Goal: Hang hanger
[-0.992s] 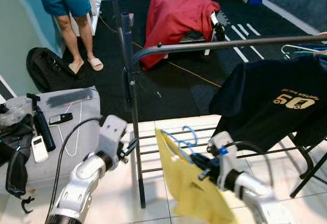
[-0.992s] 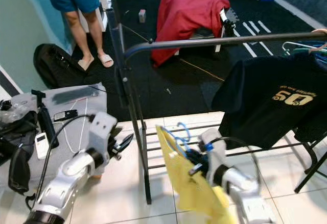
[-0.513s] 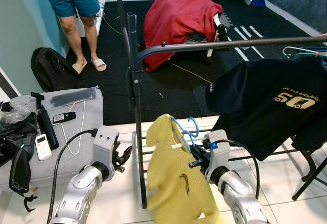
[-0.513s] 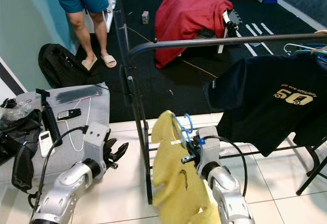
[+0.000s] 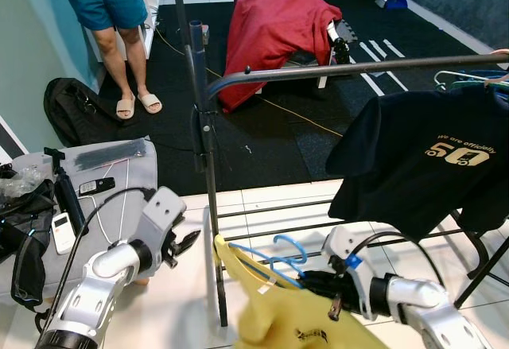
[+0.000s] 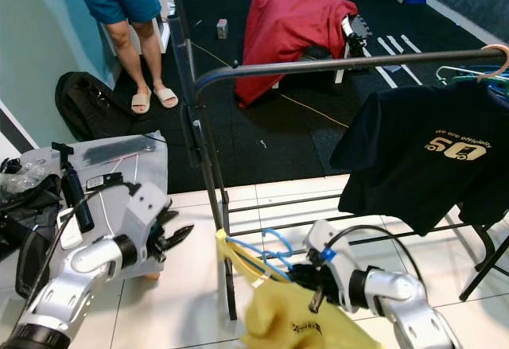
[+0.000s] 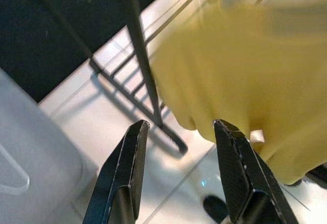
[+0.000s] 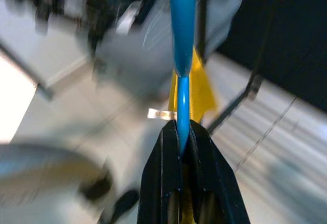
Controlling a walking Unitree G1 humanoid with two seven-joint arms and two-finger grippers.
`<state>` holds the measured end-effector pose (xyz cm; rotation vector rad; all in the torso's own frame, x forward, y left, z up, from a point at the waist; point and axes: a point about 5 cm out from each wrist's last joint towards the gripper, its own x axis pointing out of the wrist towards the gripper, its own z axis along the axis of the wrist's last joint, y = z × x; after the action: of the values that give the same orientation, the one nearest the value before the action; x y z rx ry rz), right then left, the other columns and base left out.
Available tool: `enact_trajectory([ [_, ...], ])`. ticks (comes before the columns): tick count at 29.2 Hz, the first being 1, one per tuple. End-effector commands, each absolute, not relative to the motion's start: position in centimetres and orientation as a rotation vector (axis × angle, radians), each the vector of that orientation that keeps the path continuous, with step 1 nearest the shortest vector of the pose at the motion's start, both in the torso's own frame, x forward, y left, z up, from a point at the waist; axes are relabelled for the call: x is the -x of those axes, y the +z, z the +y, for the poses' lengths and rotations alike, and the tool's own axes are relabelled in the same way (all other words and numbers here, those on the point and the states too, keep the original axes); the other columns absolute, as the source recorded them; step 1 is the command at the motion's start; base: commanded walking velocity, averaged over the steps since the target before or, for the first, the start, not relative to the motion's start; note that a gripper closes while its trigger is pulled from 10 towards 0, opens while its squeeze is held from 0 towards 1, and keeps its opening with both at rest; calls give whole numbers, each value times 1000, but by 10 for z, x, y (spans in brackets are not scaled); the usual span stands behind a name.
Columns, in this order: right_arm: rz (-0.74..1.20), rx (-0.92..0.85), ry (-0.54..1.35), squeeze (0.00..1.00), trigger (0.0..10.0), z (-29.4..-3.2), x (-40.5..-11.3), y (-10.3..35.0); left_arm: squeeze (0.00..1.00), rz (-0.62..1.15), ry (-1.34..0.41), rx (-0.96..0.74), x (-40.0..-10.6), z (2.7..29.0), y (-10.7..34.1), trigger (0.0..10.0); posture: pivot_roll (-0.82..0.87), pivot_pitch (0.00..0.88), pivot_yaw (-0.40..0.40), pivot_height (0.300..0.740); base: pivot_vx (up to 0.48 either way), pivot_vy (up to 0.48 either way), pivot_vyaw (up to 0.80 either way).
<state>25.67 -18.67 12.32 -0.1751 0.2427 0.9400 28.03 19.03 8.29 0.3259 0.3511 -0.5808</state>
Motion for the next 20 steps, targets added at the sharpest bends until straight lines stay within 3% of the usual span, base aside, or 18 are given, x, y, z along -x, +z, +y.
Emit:
enact_trajectory([
  [1, 109, 128, 933, 0, 10000, -185, -263, 142, 0, 424, -556, -351, -276, 197, 74, 10000, -92, 110, 14, 740, 0, 0, 0],
  [4, 70, 88, 971, 0, 10000, -179, -264, 150, 0, 424, -457, -308, -283, 200, 76, 10000, -90, 109, 12, 740, 0, 0, 0],
  [6, 187, 94, 1190, 0, 10000, -168, -252, 150, 0, 428, -328, -196, -291, 201, 80, 10000, -91, 109, 18, 740, 0, 0, 0],
  [8, 187, 94, 1190, 0, 10000, -168, -252, 150, 0, 428, -328, -196, -291, 201, 80, 10000, -91, 109, 18, 740, 0, 0, 0],
  [10, 328, 169, 1351, 0, 10000, -173, -243, 150, 0, 384, -247, -142, -298, 201, 87, 10000, -91, 112, 13, 740, 0, 0, 0],
  [15, 421, 227, 1433, 0, 10000, -183, -240, 156, 0, 367, -201, -106, -299, 204, 90, 10000, -94, 115, 6, 740, 0, 0, 0],
  [20, 347, 300, 1389, 0, 10000, -187, -253, 165, 0, 380, -203, -101, -294, 206, 90, 10000, -96, 122, 0, 740, 0, 0, 0],
])
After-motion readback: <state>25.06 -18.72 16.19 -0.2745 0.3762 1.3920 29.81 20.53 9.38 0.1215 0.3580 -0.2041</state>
